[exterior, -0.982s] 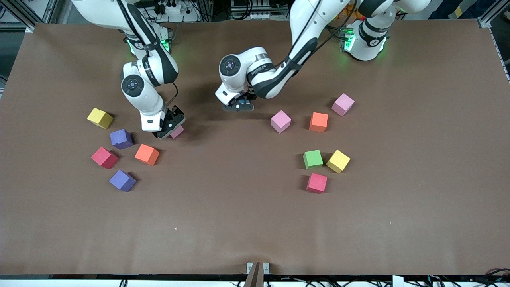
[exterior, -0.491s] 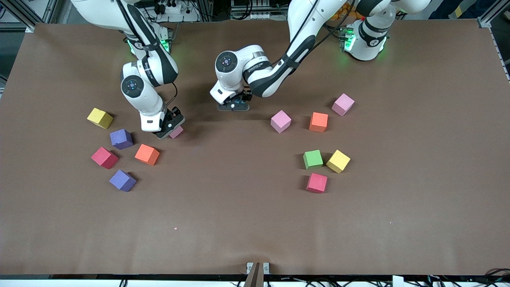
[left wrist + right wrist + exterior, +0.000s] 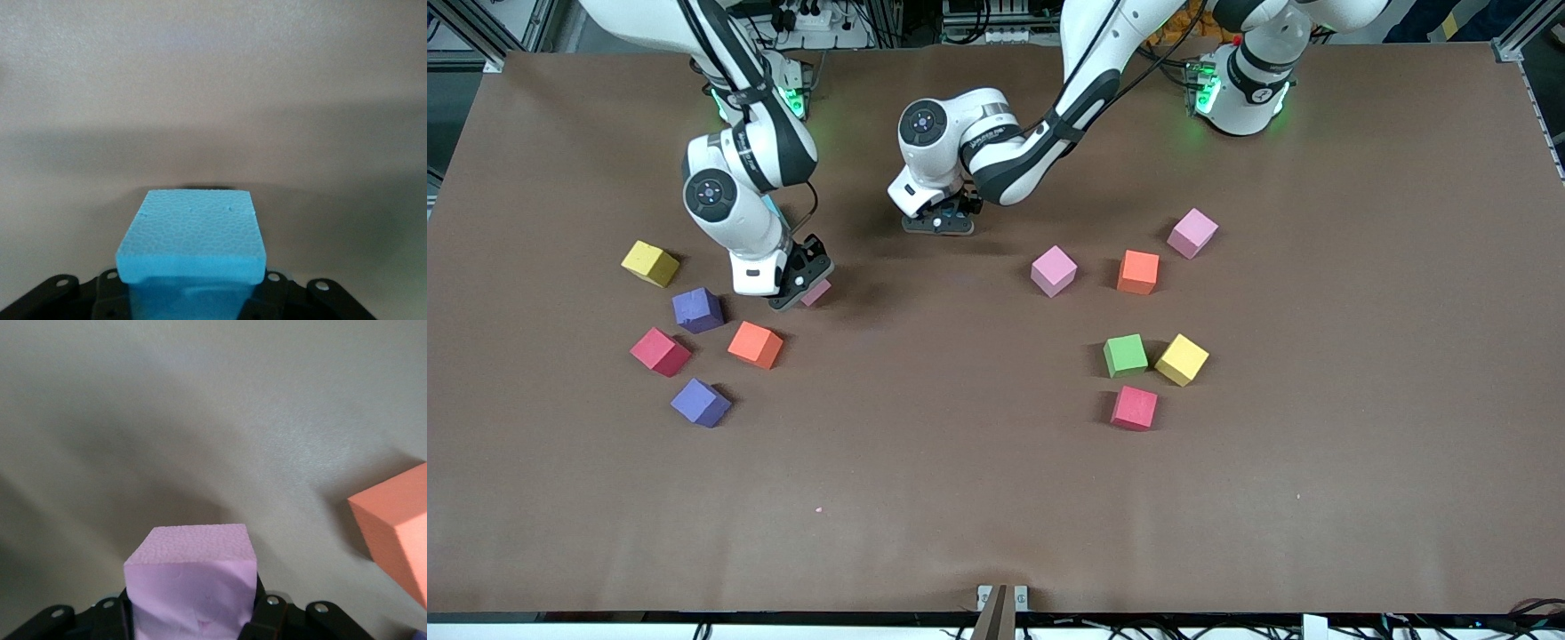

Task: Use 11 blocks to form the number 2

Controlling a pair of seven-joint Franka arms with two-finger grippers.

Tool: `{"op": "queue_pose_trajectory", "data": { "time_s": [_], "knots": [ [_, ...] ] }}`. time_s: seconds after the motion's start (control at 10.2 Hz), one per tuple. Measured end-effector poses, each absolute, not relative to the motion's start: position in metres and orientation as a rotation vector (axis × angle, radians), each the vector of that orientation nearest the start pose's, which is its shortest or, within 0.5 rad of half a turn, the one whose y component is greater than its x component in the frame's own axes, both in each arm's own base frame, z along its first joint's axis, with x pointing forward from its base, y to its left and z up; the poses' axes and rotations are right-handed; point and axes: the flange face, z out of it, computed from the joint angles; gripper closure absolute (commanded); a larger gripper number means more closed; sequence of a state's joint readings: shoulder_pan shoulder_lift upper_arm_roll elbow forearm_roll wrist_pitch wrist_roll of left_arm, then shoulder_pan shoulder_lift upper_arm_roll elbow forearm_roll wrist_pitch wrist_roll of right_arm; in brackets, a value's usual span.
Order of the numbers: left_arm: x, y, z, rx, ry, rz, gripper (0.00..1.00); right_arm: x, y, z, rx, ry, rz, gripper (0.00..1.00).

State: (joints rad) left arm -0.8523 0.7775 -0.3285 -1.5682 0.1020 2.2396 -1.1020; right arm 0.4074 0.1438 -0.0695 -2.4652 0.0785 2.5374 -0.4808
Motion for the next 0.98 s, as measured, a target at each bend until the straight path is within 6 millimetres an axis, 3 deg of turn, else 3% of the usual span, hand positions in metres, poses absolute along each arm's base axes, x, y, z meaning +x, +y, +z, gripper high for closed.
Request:
{"op": "queue_pose_trajectory", "data": {
  "time_s": [0.1,0.2,0.29,0.69,0.88,0.98],
  "knots": [
    [0.293,-0.627,0.192,-3.129,0.101,0.269,0.53,0.45,0.156,0.247,-2.88,-1.138,0.118,0.63],
    [0.291,-0.627,0.186,-3.124,0.104,0.276,0.33,0.453,0.158,0.262,-2.873,-1.139,0.129,0.63],
    [0.288,-0.628,0.183,-3.121,0.109,0.28,0.0,0.454,0.158,0.278,-2.867,-1.139,0.139,0.63],
    [0.293,-0.632,0.19,-3.143,0.035,0.262,0.0,0.452,0.146,0.315,-2.863,-1.106,0.157,0.63],
    [0.308,-0.633,0.212,-3.176,0.001,0.222,0.0,0.454,0.135,0.322,-2.862,-1.097,0.151,0.63],
    [0.324,-0.63,0.233,-3.2,-0.044,0.189,0.0,0.458,0.129,0.325,-2.861,-1.097,0.142,0.63]
  ]
}}
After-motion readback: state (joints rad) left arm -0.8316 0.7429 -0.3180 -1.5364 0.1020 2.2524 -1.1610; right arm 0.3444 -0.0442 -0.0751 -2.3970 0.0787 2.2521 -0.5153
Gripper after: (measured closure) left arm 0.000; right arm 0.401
